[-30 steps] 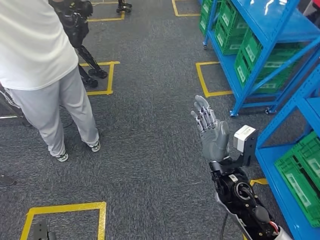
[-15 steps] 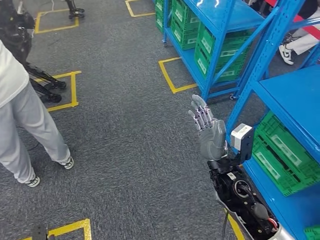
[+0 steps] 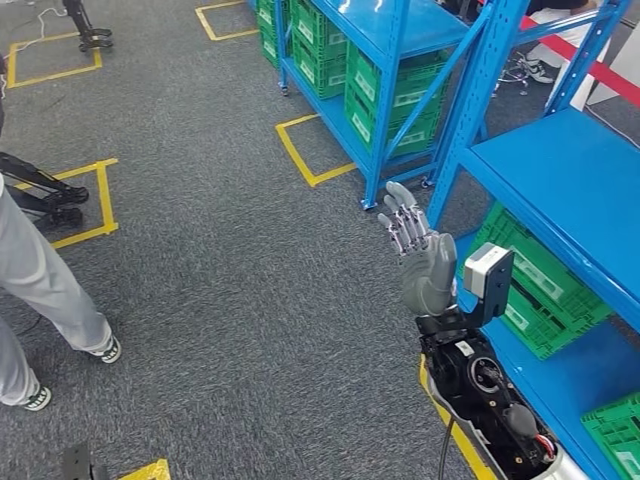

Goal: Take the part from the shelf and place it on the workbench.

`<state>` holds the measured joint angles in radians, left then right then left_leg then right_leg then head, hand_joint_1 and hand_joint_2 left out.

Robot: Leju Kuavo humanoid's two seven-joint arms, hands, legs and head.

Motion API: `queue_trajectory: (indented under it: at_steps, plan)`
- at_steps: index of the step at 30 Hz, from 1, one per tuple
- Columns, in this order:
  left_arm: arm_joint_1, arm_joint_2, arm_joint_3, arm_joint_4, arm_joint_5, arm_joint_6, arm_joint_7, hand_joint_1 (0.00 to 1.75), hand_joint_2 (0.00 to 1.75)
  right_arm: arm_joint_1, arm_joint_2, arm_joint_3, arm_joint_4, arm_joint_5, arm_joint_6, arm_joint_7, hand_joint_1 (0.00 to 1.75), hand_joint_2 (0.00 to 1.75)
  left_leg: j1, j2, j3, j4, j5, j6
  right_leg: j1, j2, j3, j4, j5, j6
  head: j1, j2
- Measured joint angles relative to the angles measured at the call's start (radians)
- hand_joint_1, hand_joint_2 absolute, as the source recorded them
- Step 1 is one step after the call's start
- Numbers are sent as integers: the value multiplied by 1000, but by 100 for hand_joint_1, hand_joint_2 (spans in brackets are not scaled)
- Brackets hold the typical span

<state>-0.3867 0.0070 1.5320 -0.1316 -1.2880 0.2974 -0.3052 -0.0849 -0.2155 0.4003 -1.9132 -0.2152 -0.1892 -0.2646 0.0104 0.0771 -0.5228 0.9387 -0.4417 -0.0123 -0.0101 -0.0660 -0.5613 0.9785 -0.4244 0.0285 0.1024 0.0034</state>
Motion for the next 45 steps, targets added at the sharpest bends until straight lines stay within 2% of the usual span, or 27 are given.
queue_trajectory:
  at_steps: [1,3,5,7,8,9,10,12,14,16,18,20,23,25,26,27,29,31,33,34,36,38,40,41,42,44,45]
  plan:
    - [-1,2,0,0,-1,0,2,0,0,-5,0,1,2,-1,-1,1,0,0,-2,9,0,0,0,-4,5,-3,4,-10,-4,-7,-2,0]
    - [-3,4,0,0,-2,1,6,0,0,-16,0,4,6,-4,-3,2,0,0,-1,20,0,4,-4,-15,7,19,2,-14,1,-26,-8,0]
    - [-7,4,0,0,-3,2,10,0,0,-37,1,6,12,-6,-3,2,0,0,4,-13,-20,52,-37,-23,6,39,3,-18,6,-39,-13,0]
    - [-8,5,0,0,-2,2,11,0,0,-56,1,7,21,-6,-3,-1,0,0,5,-58,-85,184,-100,-24,6,58,2,-20,8,-49,-19,0]
    - [-6,5,0,0,-2,2,11,0,0,-61,2,8,28,-6,-3,-4,0,0,5,-67,-125,258,-125,-23,8,69,1,-20,9,-52,-21,0]
    - [-3,6,0,0,-2,2,12,0,0,-64,3,10,35,-6,-3,-7,0,0,4,-71,-156,309,-134,-21,10,81,1,-20,9,-54,-21,0]
    - [-2,7,0,0,-1,2,12,0,0,-66,4,11,41,-6,-2,-9,0,0,3,-73,-170,322,-124,-17,11,95,1,-20,10,-55,-22,0]
    - [-2,7,0,0,-1,1,13,0,0,-72,6,13,52,-6,0,-14,0,0,-1,-83,-137,226,-55,-5,13,120,3,-20,11,-56,-22,0]
    - [-6,10,0,0,-2,1,13,0,0,-77,8,14,59,-6,1,-18,0,0,-5,-119,-73,79,8,7,14,143,2,-18,11,-53,-23,0]
    - [-10,14,0,0,-2,0,13,0,0,-81,10,15,67,-5,4,-22,0,0,-8,-136,-42,13,25,11,13,161,-2,-18,12,-45,-23,0]
    - [-12,14,0,0,-3,-2,13,0,0,-82,12,16,74,-4,9,-27,0,0,-8,-117,-37,4,27,14,10,174,-6,-21,14,-34,-23,0]
    - [-14,12,0,0,-3,-6,13,0,0,-86,13,17,79,-1,13,-31,0,0,-4,-97,-31,-7,31,21,12,145,-23,7,-8,-25,-20,0]
    - [-14,11,0,0,-4,-9,13,0,0,-92,15,20,90,1,18,-32,0,0,-2,-68,-26,-12,31,27,7,84,-109,192,-101,-10,-12,0]
    - [-13,12,0,0,-4,-9,13,0,0,-91,16,21,97,2,18,-31,0,0,-2,-47,-25,-11,29,26,-1,75,-151,278,-121,-1,-10,0]
    - [-12,11,0,0,-4,-9,13,0,0,-90,17,21,101,2,18,-31,0,0,-2,-37,-23,-11,26,24,-5,70,-143,263,-102,2,-9,0]
    - [-11,11,0,0,-4,-9,13,0,0,-90,17,21,104,2,19,-32,0,0,-1,-26,-20,-10,23,20,-8,60,-115,209,-69,5,-8,0]
    - [-12,11,0,0,-5,-10,13,0,0,-92,18,21,107,2,20,-31,0,0,-4,-9,-14,-6,15,10,-7,12,-44,66,-13,7,-4,0]
    - [-12,13,0,0,-6,-10,13,0,0,-95,21,22,111,4,21,-31,0,0,-10,10,-12,-1,9,-1,-1,-17,-8,-4,0,-5,-5,0]
    - [-13,13,0,0,-7,-11,13,0,0,-95,24,22,114,5,22,-31,0,0,-11,35,-11,0,5,-10,3,5,-6,-9,0,-23,-12,0]
    - [-14,13,0,0,-7,-11,13,0,0,-95,25,22,115,5,22,-32,0,0,-8,32,-11,7,-3,-14,4,18,-6,-11,2,-29,-16,0]
    - [-16,11,0,0,-7,-12,13,0,0,-98,27,21,116,6,22,-32,0,0,-2,-11,-38,74,-45,-22,2,42,-3,-14,6,-42,-20,0]
    - [-15,10,0,0,-8,-12,13,0,0,-100,30,21,117,6,25,-31,0,0,-2,-61,-111,222,-110,-22,3,66,-5,-14,6,-50,-24,0]
    - [-11,11,0,0,-8,-12,13,0,0,-98,33,22,120,6,27,-31,0,0,-3,-73,-176,329,-135,-17,6,94,-5,-14,7,-53,-26,0]
    - [-10,11,0,0,-8,-12,13,0,0,-97,33,22,121,7,28,-30,0,0,-4,-75,-180,323,-116,-13,8,108,-4,-14,7,-53,-26,0]
    - [-9,11,0,0,-8,-12,13,0,0,-97,34,22,122,8,29,-29,0,0,-4,-79,-163,274,-81,-8,9,122,-3,-14,7,-53,-26,0]
    - [-12,12,0,0,-8,-12,13,0,0,-98,35,22,123,11,32,-28,0,0,-3,-111,-95,118,-4,3,11,148,-2,-13,7,-52,-27,0]
    - [-14,13,0,0,-8,-12,12,0,0,-98,36,22,123,12,34,-27,0,0,-4,-125,-69,58,18,5,11,159,-3,-12,7,-50,-27,0]
